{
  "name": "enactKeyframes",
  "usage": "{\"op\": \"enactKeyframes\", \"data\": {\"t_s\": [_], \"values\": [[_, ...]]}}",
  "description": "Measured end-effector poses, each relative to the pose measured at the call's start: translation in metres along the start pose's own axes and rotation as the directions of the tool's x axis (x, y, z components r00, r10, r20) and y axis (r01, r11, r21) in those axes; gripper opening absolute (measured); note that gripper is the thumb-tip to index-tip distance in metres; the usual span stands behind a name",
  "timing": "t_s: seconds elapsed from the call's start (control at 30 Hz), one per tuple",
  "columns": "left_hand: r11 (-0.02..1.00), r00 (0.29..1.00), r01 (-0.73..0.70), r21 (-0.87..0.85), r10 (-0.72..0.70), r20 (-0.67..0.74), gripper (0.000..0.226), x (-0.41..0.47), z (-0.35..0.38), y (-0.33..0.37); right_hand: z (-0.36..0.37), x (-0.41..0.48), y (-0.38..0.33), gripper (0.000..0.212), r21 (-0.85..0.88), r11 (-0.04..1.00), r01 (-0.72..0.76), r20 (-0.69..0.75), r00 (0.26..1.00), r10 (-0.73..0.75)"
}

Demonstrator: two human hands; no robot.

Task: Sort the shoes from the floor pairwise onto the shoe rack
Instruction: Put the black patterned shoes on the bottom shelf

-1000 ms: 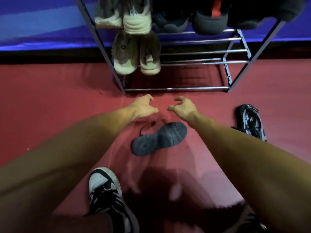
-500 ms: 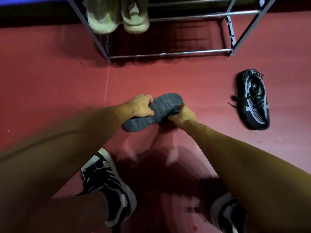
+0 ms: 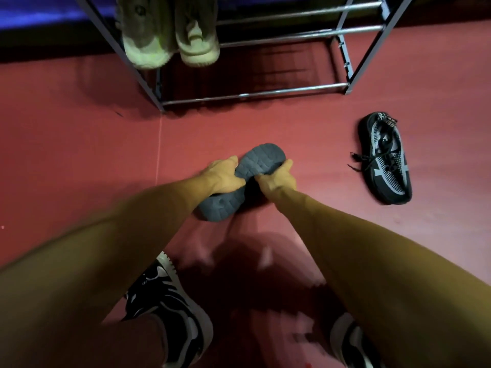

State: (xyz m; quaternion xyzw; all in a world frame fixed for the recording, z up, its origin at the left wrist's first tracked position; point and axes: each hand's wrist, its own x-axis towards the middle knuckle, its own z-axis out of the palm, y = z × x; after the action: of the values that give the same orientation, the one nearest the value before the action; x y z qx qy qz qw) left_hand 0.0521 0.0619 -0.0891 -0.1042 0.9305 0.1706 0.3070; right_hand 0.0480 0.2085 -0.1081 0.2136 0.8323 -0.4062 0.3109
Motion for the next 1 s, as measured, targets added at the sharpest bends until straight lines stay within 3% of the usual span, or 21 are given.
{"op": "enactKeyframes", "data": {"t_s": [0.1, 0.27, 0.4, 0.53, 0.67, 0.77, 0.87, 1.0], "values": [[0.992, 1.0, -0.02, -0.128, 0.019, -0.015, 0.031, -0.007, -0.028, 0.02, -0.034, -0.004, -0.017, 0.083, 0.046, 0.994, 0.102, -0.11, 0.989, -0.096], [0.929, 0.994, -0.085, -0.36, 0.106, 0.037, 0.043, -0.026, -0.085, 0.057, -0.095, -0.024, -0.068, 0.064, 0.044, 0.973, 0.228, -0.195, 0.957, -0.216], [0.9, 0.985, -0.1, -0.425, 0.15, 0.087, 0.061, -0.043, -0.122, 0.079, -0.133, -0.045, -0.11, 0.046, -0.012, 0.941, 0.337, -0.201, 0.921, -0.332], [0.878, 0.992, -0.107, -0.467, 0.126, 0.01, 0.054, -0.06, -0.154, 0.098, -0.165, -0.067, -0.154, 0.038, -0.052, 0.912, 0.406, -0.155, 0.899, -0.409], [0.753, 0.995, -0.087, -0.652, 0.097, -0.021, 0.069, -0.07, -0.172, 0.096, -0.187, -0.097, -0.177, 0.039, 0.009, 0.868, 0.496, -0.108, 0.864, -0.492], [0.625, 0.998, -0.049, -0.779, 0.07, -0.007, 0.084, -0.07, -0.169, 0.089, -0.178, -0.102, -0.166, 0.031, 0.279, 0.847, 0.452, -0.054, 0.888, -0.456], [0.49, 0.997, -0.026, -0.872, 0.077, 0.014, 0.076, -0.068, -0.158, 0.083, -0.151, -0.083, -0.135, 0.023, 0.279, 0.893, 0.352, 0.036, 0.926, -0.376], [0.349, 0.996, 0.007, -0.937, 0.083, 0.038, 0.069, -0.065, -0.142, 0.074, -0.133, -0.064, -0.103, 0.057, 0.372, 0.9, 0.226, 0.277, 0.899, -0.34]]}}
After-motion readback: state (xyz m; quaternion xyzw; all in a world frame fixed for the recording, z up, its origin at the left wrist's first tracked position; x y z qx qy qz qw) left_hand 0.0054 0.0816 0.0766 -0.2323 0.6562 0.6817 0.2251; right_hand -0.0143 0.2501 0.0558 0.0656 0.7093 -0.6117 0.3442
